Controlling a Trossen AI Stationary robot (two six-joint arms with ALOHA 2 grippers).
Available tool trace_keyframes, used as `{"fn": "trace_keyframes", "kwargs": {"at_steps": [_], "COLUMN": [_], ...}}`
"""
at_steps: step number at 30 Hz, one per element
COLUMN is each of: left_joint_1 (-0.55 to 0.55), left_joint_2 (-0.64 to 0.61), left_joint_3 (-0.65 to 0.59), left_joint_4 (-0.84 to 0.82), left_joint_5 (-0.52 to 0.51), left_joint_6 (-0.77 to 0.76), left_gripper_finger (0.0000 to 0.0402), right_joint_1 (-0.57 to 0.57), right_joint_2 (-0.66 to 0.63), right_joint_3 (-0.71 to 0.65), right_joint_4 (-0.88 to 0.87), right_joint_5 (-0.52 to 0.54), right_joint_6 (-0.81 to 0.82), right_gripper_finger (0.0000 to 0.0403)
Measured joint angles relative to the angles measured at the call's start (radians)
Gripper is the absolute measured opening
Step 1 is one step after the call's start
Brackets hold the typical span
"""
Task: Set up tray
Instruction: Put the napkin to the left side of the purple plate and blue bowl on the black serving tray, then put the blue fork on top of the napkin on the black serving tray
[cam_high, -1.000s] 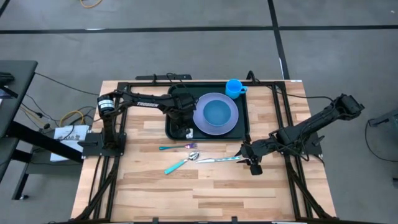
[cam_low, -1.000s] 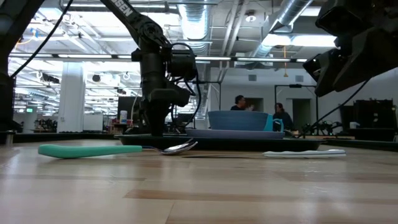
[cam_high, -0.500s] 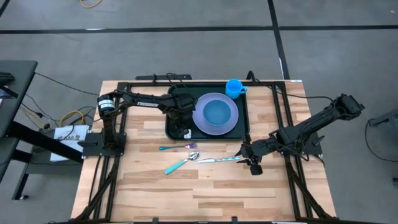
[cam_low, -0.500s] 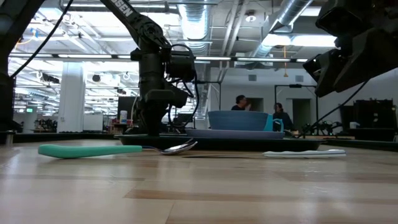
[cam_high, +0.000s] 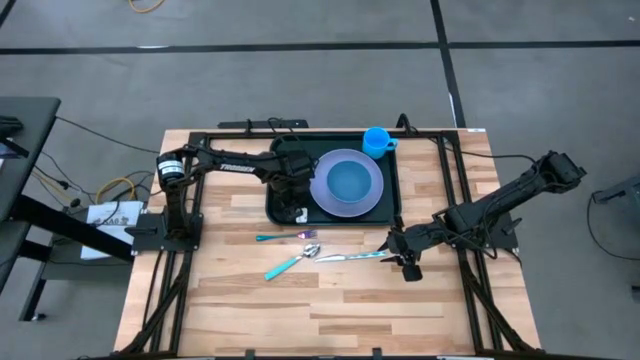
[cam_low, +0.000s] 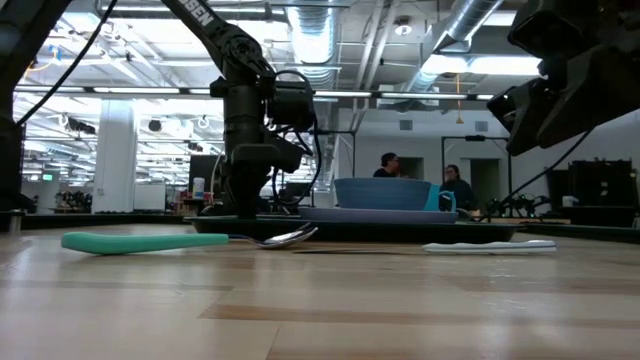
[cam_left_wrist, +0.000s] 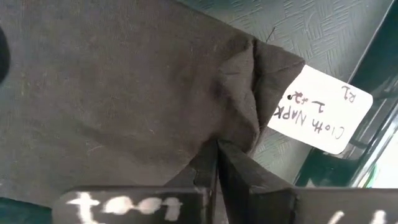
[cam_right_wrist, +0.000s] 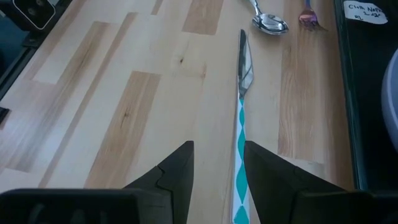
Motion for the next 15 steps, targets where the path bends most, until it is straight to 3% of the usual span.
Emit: {"fn": "trace_keyframes", "kwargs": {"at_steps": [15], "left_joint_1": [0.0], "left_joint_2": [0.0], "left_joint_3": [0.069], "left_joint_4": [-0.102], "left_joint_5": [0.005], "left_joint_6": [0.005], "left_gripper_finger": [0.0069], "right_joint_1": [0.0], "right_joint_2": [0.0], "right_joint_3": [0.0], "right_joint_4": [0.001], "right_joint_5": [0.0], "right_joint_6": [-0.008], "right_gripper_finger": [0.0131]}}
